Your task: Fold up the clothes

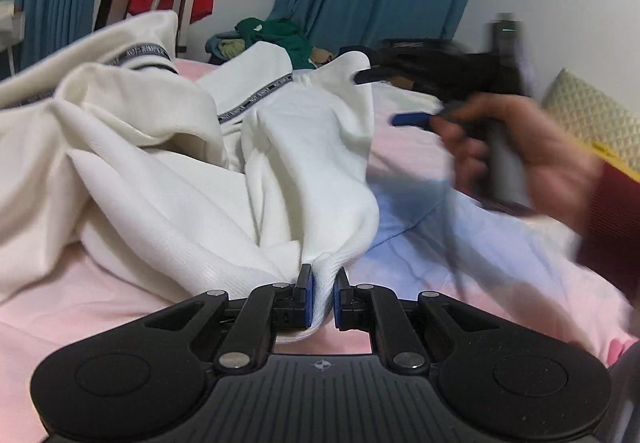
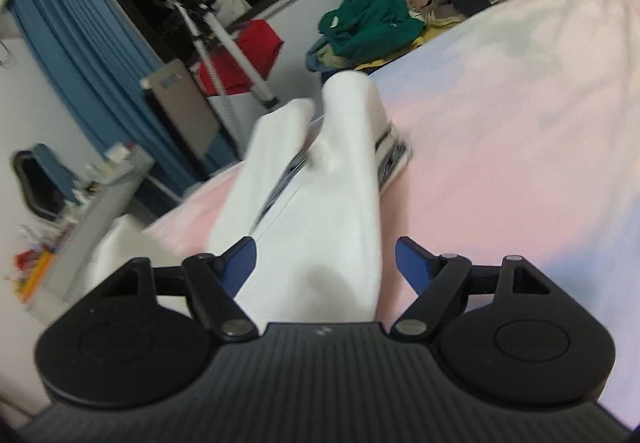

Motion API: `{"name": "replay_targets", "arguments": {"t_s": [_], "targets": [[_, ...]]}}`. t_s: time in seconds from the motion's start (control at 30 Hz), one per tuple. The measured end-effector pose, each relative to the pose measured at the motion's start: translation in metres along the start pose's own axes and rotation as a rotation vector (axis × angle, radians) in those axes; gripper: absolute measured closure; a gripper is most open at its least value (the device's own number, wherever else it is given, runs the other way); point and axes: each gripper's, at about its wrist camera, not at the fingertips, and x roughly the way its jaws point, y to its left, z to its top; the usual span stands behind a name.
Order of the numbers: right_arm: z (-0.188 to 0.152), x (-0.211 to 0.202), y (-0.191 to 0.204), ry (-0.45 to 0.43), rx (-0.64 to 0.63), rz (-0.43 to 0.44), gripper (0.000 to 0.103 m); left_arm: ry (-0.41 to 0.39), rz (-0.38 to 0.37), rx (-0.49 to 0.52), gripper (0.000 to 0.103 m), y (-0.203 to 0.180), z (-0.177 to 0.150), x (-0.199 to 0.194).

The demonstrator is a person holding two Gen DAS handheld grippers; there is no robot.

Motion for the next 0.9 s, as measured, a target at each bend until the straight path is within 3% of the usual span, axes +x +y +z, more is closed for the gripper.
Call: {"name": "replay_targets", "arguments": {"t_s": [0.13,0.2,0.27,0.47,0.67,0.83,0.9], "targets": [[0.028,0.069,-0.005,-0.024,-0.038,-0.097,0.058,-0.023,-0.050,-0.032,0.093,0.009,-0.003,0.010],[0.034,0.092,-0.010,-0.026,-0.023,-0.124,0.088,-0.025,-0.069,-0.044,0.093,0.014,-0.002,0.018],[0.038,0.099,-0.015,-0.049,-0.015,-0.135,0.096,-0.028,-0.090,-0.061,0.093,0.018,-0.001,0.023],[0.048,0.040,-0.042,-0.241,0.019,-0.140,0.098,-0.060,-0.118,-0.023,0.093,0.017,-0.003,0.023],[0.043,-0.058,-0.117,-0.379,0.287,-0.249,0.098,-0.086,-0.121,0.030,0.092,0.006,-0.006,0.018],[0.002,-0.124,-0.182,-0.365,0.540,-0.340,0.098,-0.085,-0.141,0.001,0.083,0.001,-0.007,0.010],[-0.015,-0.132,-0.210,-0.302,0.650,-0.289,0.098,-0.080,-0.138,-0.014,0.082,0.000,-0.004,0.006]]}}
